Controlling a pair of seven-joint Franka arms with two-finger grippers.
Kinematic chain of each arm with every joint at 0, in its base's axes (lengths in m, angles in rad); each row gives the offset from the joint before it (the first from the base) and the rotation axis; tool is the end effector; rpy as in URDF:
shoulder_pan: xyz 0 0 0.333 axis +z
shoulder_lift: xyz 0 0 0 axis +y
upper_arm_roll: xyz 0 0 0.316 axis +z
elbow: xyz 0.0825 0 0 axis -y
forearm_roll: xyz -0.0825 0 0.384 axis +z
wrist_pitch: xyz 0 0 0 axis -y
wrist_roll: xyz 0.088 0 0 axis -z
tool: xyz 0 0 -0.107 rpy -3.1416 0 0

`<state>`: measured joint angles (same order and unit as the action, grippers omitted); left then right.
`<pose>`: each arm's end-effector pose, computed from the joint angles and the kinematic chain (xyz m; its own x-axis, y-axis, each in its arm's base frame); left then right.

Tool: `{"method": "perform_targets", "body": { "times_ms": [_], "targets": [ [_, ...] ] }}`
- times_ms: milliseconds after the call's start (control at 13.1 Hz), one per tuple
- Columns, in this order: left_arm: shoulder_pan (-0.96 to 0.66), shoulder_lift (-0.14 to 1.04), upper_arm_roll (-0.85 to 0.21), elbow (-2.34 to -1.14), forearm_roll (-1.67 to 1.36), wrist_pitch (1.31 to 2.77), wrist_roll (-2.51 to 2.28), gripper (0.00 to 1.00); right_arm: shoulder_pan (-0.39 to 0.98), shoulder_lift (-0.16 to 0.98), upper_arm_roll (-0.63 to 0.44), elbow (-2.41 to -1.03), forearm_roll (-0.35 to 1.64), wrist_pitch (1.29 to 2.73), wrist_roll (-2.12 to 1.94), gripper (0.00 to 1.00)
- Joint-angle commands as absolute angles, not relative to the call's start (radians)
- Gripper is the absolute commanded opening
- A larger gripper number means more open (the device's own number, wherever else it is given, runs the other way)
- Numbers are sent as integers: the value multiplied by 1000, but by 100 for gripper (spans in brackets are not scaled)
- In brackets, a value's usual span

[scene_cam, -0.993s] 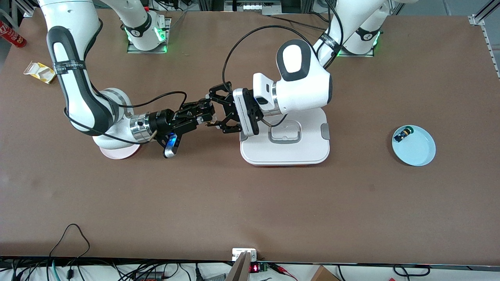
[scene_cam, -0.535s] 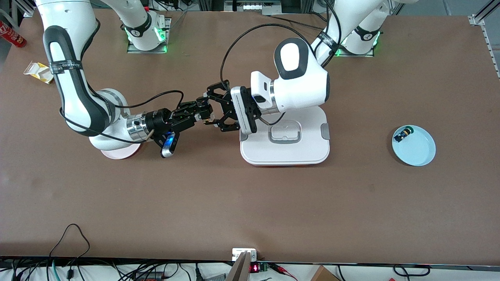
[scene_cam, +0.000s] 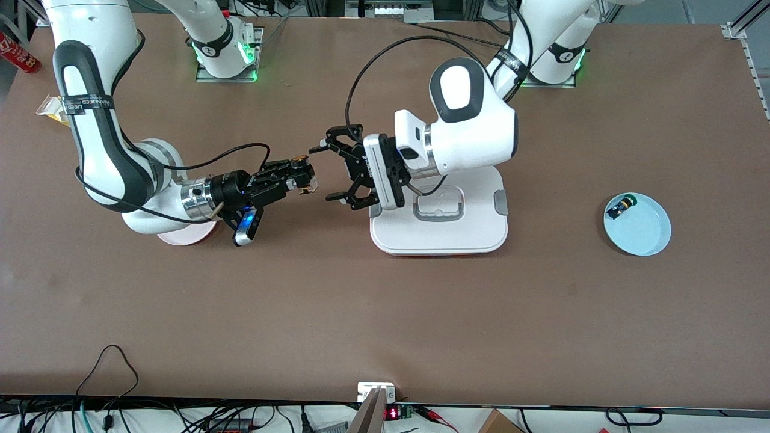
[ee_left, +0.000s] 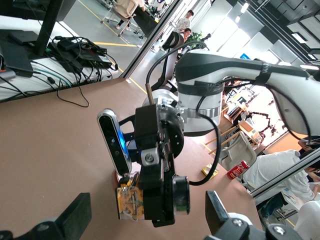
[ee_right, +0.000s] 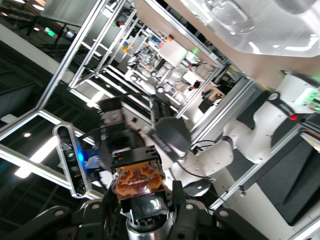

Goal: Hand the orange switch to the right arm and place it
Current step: 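Open the left gripper and withdraw it while the right gripper holds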

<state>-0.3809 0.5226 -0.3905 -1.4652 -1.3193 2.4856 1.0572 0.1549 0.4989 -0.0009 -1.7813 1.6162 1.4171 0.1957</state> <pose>0.5706 -0.4674 0.4519 0.6720 -0.1909 0.7155 -0.7373 -0.2626 0.6224 0.6001 0.2137 0.3416 0.5818 0.2508 -0.7737 -0.7779 -0.1062 -0.6194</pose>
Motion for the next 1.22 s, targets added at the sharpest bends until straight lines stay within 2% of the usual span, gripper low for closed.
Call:
{"method": "perform_targets", "body": {
  "times_ms": [0,229,458,688,993,1146],
  "targets": [
    [-316,453,-385,-1529,-1330,2387,1081,100,97,473,5,-1781,1522,1359,163,27],
    [-259,437,-380,-1529,-1258,2257,1019,100,48,460,5,-1749,1335,1307,79,27],
    [-204,378,-382,-1517,-1036,2117,831,100,40,439,5,-1675,1049,1307,-39,27],
    [-164,350,-377,-1513,-907,1979,686,100,41,417,5,-1660,831,1318,-211,25],
    [-58,304,-374,-1482,-663,1734,492,100,48,385,5,-1658,544,1402,-438,23],
    [9,310,-371,-1402,-443,1573,364,100,58,376,8,-1658,364,1480,-614,23]
  ]
}}
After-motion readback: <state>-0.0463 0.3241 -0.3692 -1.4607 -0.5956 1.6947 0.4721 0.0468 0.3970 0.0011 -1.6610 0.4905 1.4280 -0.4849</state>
